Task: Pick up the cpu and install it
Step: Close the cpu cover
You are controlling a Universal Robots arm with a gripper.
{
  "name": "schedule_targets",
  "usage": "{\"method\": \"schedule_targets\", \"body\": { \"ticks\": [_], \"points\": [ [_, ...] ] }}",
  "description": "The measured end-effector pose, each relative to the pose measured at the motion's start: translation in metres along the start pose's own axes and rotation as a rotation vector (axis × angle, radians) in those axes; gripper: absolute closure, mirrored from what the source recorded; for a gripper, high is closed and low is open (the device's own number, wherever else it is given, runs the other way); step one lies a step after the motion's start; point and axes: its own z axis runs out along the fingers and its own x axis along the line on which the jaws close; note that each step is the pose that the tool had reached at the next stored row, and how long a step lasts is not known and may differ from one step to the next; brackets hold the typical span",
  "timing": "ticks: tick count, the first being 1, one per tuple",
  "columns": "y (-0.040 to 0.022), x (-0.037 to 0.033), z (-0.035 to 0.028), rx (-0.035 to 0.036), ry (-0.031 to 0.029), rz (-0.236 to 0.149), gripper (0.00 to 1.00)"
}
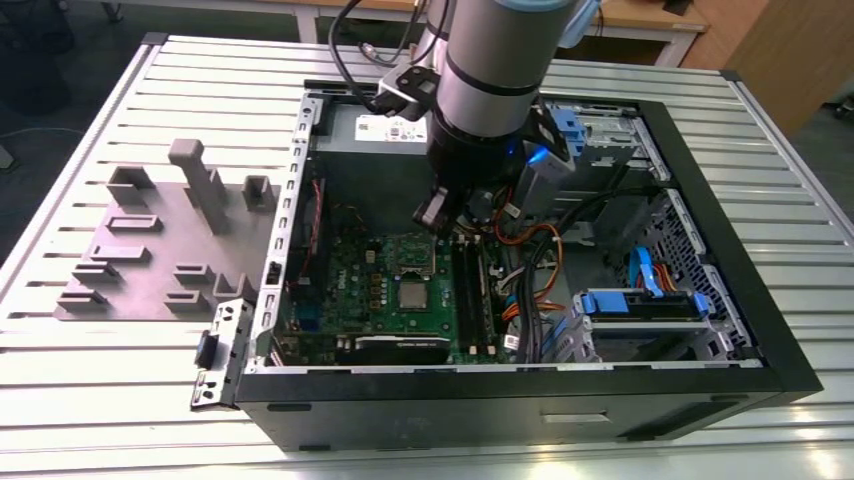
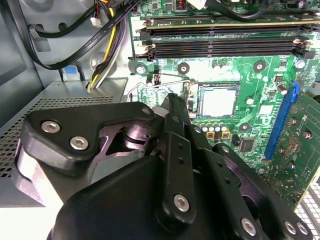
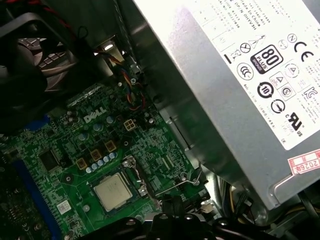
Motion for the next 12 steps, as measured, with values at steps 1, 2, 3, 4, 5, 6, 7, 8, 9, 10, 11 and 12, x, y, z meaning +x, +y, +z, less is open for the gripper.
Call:
{"method": "schedule_targets", "body": {
  "ticks": [1,2,3,4,5,6,7,8,9,10,11,12],
  "points": [
    [-0.0003,0.0004,0.0000,0.0000,0.0000,0.000,0.89],
    [-0.0004,0.0007,0.0000,0.0000,0.0000,0.000,0.89],
    [-0.0006,0.0009,0.0000,0.0000,0.0000,0.000,0.89],
    [-0.0006,0.0010,0.0000,0.0000,0.0000,0.000,0.89],
    [-0.0007,0.0011,0.0000,0.0000,0.0000,0.000,0.89],
    [-0.0008,0.0012,0.0000,0.0000,0.0000,0.000,0.89],
    [-0.0009,0.0013,-0.0001,0.0000,0.0000,0.000,0.89],
    [-0.0009,0.0014,0.0000,0.0000,0.0000,0.000,0.89],
    [-0.0010,0.0016,-0.0001,0.0000,0.0000,0.000,0.89],
    [-0.0012,0.0018,-0.0001,0.0000,0.0000,0.000,0.89],
    [-0.0013,0.0020,-0.0001,0.0000,0.0000,0.000,0.89],
    [-0.0014,0.0022,-0.0001,0.0000,0.0000,0.000,0.89]
  ]
}}
